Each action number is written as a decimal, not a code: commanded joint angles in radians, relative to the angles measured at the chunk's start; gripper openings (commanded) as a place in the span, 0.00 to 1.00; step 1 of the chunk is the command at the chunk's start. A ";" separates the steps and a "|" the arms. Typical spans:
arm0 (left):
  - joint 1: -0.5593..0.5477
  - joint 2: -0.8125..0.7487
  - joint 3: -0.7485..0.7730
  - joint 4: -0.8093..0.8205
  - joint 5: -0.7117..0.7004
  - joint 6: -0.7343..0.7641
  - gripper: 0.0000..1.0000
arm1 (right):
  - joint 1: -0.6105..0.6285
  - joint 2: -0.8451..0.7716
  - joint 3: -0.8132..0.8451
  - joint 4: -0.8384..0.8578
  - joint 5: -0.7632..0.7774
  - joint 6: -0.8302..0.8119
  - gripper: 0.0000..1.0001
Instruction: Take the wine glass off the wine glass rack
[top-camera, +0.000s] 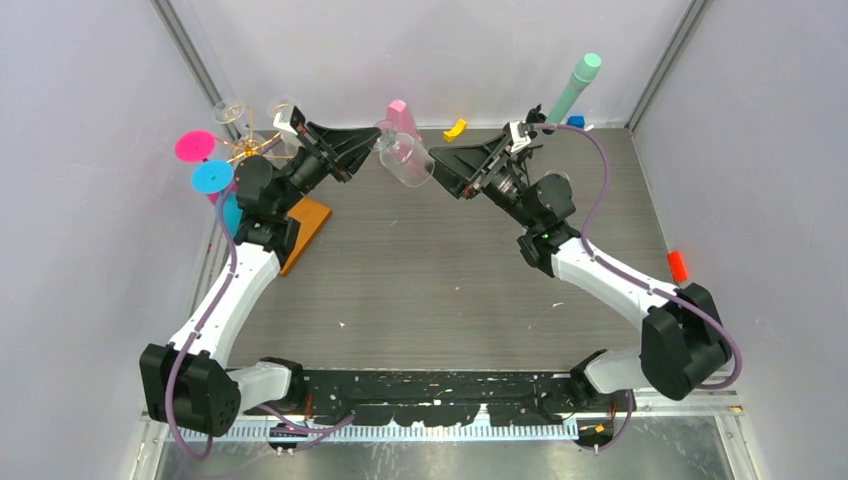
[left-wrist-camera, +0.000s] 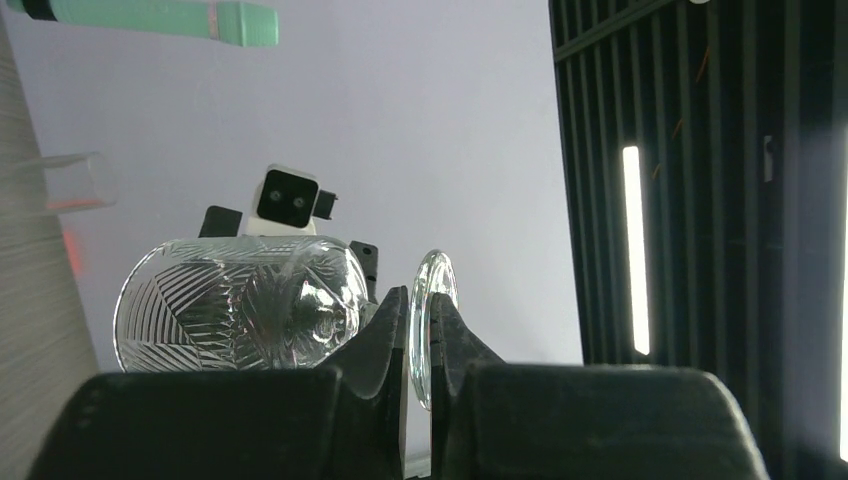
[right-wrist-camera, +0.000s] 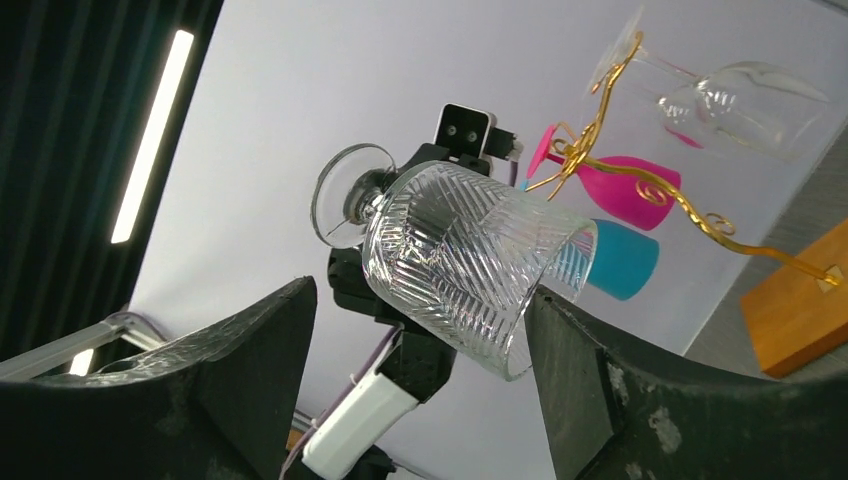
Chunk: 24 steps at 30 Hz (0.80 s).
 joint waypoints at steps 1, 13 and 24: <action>0.002 0.000 -0.002 0.169 -0.022 -0.093 0.00 | -0.005 0.079 0.029 0.328 -0.091 0.149 0.79; 0.001 0.009 -0.026 0.189 -0.042 -0.113 0.00 | -0.002 0.167 0.106 0.581 -0.193 0.289 0.45; 0.000 0.006 -0.022 0.193 -0.031 -0.058 0.05 | 0.007 0.151 0.172 0.572 -0.203 0.253 0.01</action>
